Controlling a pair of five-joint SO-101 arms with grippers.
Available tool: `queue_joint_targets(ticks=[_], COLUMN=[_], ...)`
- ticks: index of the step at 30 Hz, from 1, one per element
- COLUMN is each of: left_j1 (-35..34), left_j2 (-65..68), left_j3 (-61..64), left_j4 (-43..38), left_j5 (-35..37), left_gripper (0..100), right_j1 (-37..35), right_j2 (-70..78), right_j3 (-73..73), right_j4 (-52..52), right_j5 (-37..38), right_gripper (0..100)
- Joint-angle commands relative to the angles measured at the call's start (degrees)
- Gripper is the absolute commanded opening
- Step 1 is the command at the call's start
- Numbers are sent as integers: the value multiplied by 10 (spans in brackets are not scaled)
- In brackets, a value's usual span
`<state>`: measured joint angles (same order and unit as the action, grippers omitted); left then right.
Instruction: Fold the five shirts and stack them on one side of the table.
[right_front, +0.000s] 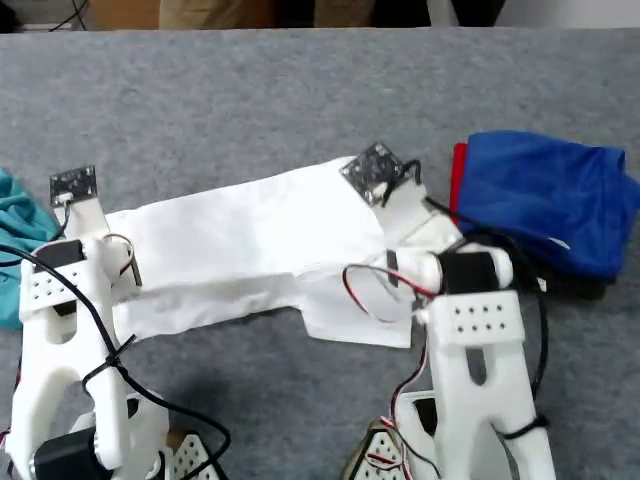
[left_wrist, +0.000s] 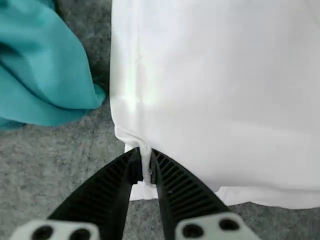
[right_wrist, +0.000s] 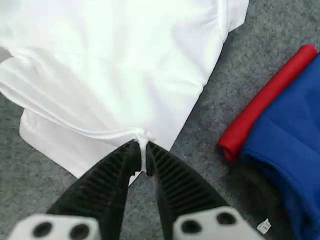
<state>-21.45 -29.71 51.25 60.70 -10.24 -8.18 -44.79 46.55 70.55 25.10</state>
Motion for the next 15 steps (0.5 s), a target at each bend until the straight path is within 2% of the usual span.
queue_joint_targets(ticks=[1,6,15], left_j1=[0,6,5], left_j2=[-33,-109,-185], left_j3=[11,50,133], left_j4=[3,7,3], left_j5=[-5,-6,-23], left_gripper=[18,18,18], right_j1=[32,60,44], right_j2=[-29,-51,-87], right_j3=[28,72,108], right_j4=[-24,-26,-17], right_j5=[19,55,63], right_gripper=[2,2,2])
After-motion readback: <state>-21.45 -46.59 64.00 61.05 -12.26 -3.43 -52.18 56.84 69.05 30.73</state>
